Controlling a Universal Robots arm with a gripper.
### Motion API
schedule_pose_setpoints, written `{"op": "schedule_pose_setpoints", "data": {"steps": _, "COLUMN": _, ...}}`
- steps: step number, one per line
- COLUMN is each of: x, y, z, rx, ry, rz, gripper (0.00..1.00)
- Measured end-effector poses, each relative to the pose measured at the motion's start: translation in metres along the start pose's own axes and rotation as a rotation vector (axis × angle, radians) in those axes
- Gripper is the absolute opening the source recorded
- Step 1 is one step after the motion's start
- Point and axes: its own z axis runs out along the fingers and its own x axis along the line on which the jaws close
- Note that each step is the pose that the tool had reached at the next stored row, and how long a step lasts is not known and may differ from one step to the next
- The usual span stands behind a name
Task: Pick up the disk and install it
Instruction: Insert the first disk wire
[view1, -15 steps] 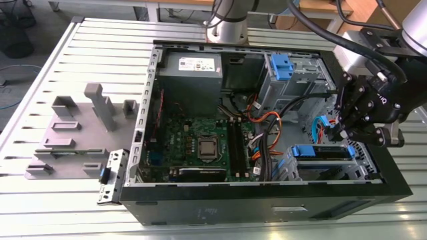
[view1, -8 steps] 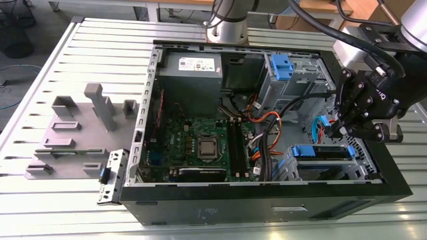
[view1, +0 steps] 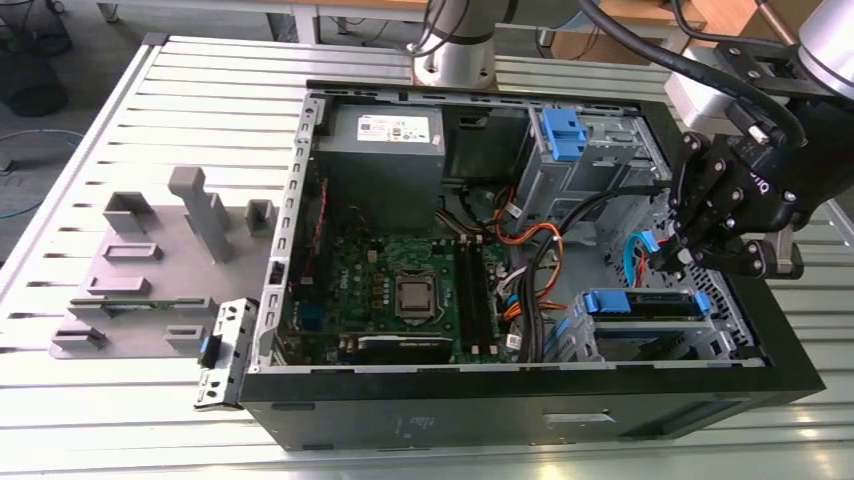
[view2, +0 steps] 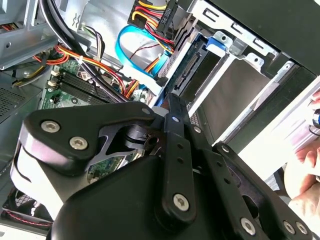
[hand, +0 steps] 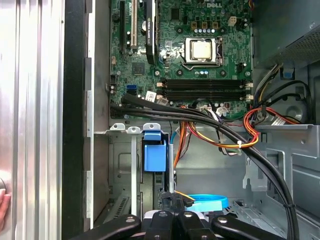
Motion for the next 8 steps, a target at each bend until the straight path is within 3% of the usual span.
{"op": "schedule_pose_setpoints", "data": {"steps": 5, "x": -0.0001, "y": 0.0, "z": -0.0001, "rx": 0.0, "ry": 0.0002, "rz": 0.0, "gripper": 0.11}}
{"op": "schedule_pose_setpoints", "data": {"steps": 7, "x": -0.0001, "y": 0.0, "z": 0.0, "rx": 0.0, "ry": 0.0, "rz": 0.0, "gripper": 0.23}}
{"op": "schedule_pose_setpoints", "data": {"steps": 8, "x": -0.0001, "y": 0.0, "z": 0.0, "rx": 0.0, "ry": 0.0001, "rz": 0.0, "gripper": 0.23}}
